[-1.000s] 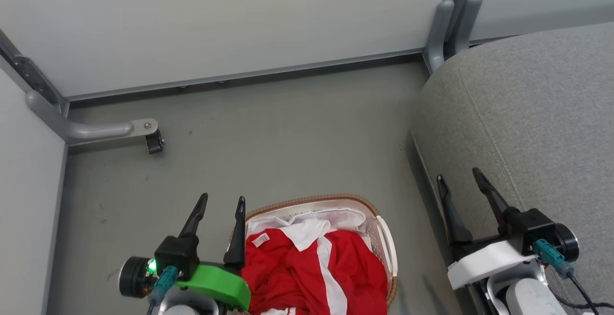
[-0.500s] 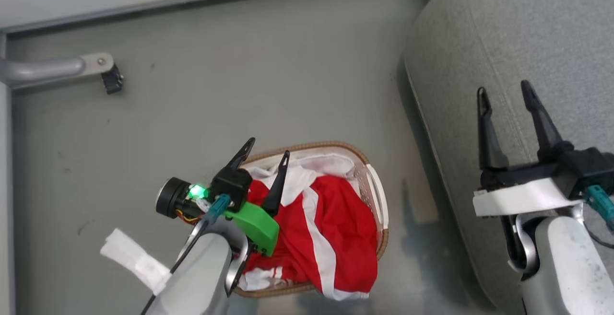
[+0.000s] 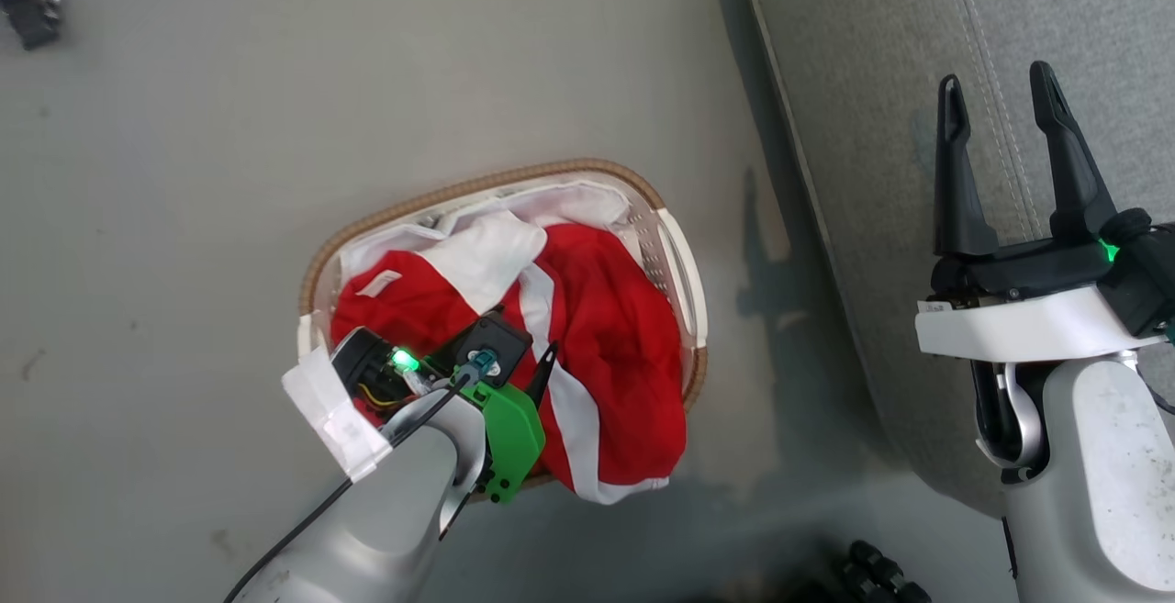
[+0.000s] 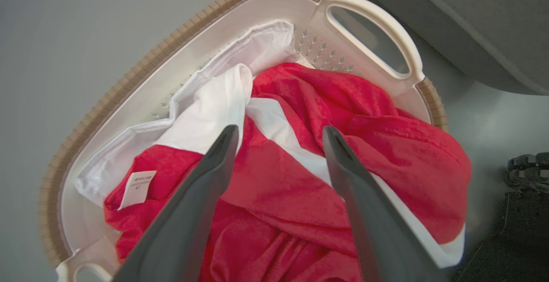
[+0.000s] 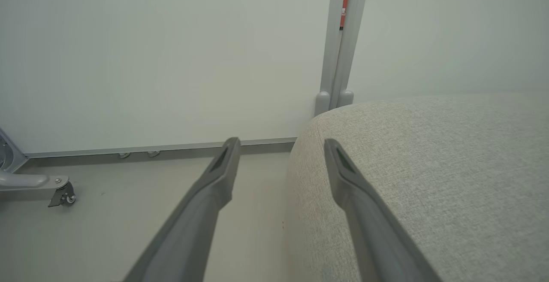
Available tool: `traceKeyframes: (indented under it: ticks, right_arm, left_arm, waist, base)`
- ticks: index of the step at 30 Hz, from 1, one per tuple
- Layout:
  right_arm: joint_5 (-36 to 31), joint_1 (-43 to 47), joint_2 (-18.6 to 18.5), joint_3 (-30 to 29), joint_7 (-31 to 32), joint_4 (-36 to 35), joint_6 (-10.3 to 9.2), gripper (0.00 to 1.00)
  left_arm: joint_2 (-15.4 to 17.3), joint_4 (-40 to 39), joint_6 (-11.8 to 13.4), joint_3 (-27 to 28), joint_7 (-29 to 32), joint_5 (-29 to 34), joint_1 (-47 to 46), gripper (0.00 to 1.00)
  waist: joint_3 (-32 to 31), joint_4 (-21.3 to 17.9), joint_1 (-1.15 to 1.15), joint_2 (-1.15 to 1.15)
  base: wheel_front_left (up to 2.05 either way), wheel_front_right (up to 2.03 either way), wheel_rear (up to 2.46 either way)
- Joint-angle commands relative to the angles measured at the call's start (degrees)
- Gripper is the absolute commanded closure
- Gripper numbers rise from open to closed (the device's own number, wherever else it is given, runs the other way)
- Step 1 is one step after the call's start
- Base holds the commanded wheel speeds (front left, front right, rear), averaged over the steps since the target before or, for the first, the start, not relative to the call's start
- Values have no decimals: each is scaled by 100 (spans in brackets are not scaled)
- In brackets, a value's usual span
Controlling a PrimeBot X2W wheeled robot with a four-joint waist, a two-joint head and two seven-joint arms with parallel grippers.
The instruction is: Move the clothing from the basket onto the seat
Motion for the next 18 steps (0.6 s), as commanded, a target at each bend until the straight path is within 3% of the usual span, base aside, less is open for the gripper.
traceKeyframes:
  ticks: [1,6,14,18]
  right_arm:
    - [60,-114,-13,23,-26,-49,-6,0]
    - [212,-207,-13,105,-26,-112,-6,0]
    - [343,-239,-13,152,-27,-157,-6,0]
    - [407,-230,-13,193,-26,-130,-6,0]
  left_arm:
    - [46,37,47,-95,61,-114,-161,0]
    - [46,247,211,-498,273,-292,-332,0]
    - [43,771,895,-626,234,-460,-713,0]
    - [42,1081,1100,-643,275,-503,-848,0]
  waist:
    - [557,-408,-1,0]
    - [826,-578,-1,0]
    - [1083,-702,-1,0]
    - [1131,-733,-1,0]
  base:
    - [0,0,0]
    - [0,0,0]
    - [0,0,0]
    - [0,0,0]
